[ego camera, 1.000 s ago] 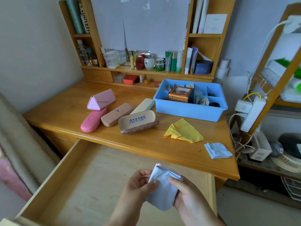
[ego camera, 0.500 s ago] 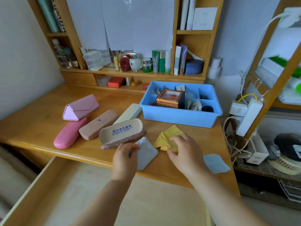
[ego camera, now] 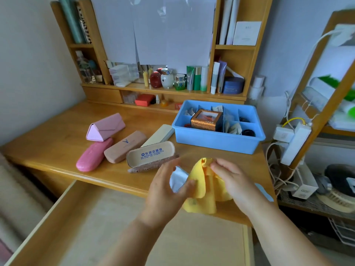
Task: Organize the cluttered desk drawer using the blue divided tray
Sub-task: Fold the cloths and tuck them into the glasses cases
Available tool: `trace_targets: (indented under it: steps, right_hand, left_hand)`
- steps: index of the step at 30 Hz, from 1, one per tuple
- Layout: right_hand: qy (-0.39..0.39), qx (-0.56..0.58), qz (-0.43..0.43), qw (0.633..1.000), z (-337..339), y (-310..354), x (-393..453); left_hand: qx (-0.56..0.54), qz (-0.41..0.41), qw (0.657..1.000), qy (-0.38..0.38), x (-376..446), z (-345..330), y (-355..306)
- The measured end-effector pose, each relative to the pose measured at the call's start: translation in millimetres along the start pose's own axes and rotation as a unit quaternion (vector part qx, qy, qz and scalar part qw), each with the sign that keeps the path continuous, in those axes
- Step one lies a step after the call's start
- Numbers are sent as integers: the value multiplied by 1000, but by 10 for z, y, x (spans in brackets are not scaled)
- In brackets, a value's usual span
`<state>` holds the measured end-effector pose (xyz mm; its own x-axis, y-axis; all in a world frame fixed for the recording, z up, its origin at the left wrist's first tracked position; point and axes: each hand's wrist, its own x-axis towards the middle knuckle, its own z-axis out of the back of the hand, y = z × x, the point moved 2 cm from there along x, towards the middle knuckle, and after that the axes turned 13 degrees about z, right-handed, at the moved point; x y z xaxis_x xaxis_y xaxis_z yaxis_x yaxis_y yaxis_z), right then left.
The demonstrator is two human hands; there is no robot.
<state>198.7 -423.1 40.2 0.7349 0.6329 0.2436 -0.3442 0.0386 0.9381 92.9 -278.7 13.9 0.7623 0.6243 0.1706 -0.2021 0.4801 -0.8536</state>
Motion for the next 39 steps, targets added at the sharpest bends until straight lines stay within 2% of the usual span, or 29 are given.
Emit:
trace_targets:
  steps: [2,4,7,10,13,15,17,19,20,22,25,27,31,35,39]
  right_hand:
    - [36,-47,5,998,-41,95,-135]
    - [81,-102,37,991,-90,203,-247]
    - [103,-175,80,976,-153,330,-404]
    - [62,-205,101,972,-158,374,-528]
    - [24,-193,86,977,-119,370,-611]
    - [7,-160,59,985,-102,349,-660]
    - [-5,-98,-3,995,-119,296,-717]
    - [4,-3,-99,995,-163,216,-799]
    - [24,27,-128,991,-191,192,-842]
    - [78,57,-135,986,-224,191,-891]
    - [131,106,-71,983,-263,319,-919]
    - [153,96,-36,983,-277,390,-913]
    - [114,61,-28,991,-187,451,-874]
    - [141,5,-57,988,9,484,-850]
    - [132,-45,-65,988,210,486,-839]
  left_hand:
    - [-67,64,992,85,-141,-18,-132]
    - [-80,79,984,137,-296,-37,-210]
    - [-46,69,991,103,-500,-4,-285]
    - [-96,94,987,83,-646,114,-279]
    - [-149,154,972,91,-741,291,-236]
    - [-219,198,947,124,-788,376,-224]
    - [-275,222,925,138,-816,433,-238]
    - [-299,220,921,116,-831,471,-278]
    - [-296,211,926,104,-833,486,-309]
    - [-250,177,945,111,-837,512,-384]
    - [-158,134,960,187,-871,515,-471]
    - [-115,123,964,207,-892,523,-515]
    - [-90,111,976,166,-868,610,-526]
    - [-48,110,981,156,-818,712,-465]
    - [-19,115,984,132,-741,727,-417]
